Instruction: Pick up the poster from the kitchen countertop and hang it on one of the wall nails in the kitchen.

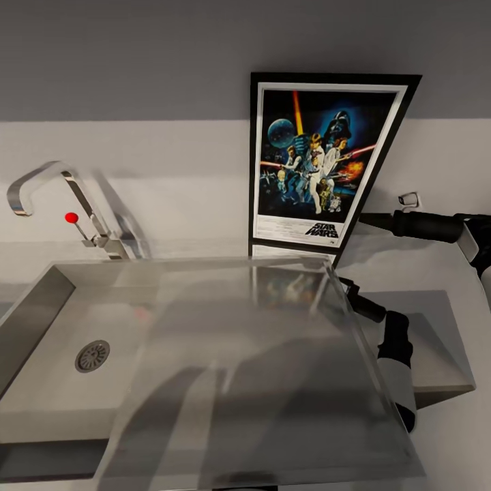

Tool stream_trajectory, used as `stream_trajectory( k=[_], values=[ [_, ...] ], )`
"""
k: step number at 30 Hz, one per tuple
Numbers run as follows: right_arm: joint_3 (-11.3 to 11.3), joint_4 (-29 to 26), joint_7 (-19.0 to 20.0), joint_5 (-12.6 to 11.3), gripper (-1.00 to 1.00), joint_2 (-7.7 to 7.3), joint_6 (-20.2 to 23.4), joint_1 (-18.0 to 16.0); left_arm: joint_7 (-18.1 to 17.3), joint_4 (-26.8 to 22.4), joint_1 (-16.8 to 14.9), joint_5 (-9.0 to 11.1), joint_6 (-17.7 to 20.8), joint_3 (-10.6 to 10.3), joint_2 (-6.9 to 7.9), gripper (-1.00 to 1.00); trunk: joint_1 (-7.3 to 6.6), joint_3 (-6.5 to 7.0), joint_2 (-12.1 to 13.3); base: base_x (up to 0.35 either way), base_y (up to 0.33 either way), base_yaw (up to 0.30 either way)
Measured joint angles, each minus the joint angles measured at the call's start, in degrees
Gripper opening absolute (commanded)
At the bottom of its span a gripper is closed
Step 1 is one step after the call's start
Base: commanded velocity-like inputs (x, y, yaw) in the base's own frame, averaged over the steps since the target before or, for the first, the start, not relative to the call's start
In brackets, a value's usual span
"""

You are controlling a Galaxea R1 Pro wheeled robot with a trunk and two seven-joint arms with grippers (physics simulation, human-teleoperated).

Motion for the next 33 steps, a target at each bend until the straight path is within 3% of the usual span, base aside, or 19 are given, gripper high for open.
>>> stream_trajectory(
  k=[33],
  values=[
    [0.0,0.0,-0.01,0.0,1.0,-0.01,0.01,0.0,0.0,0.0,0.0,0.0,0.0,-0.08,0.0,1.0,0.0,-0.03,0.0,0.0,0.0,0.015]
  ],
)
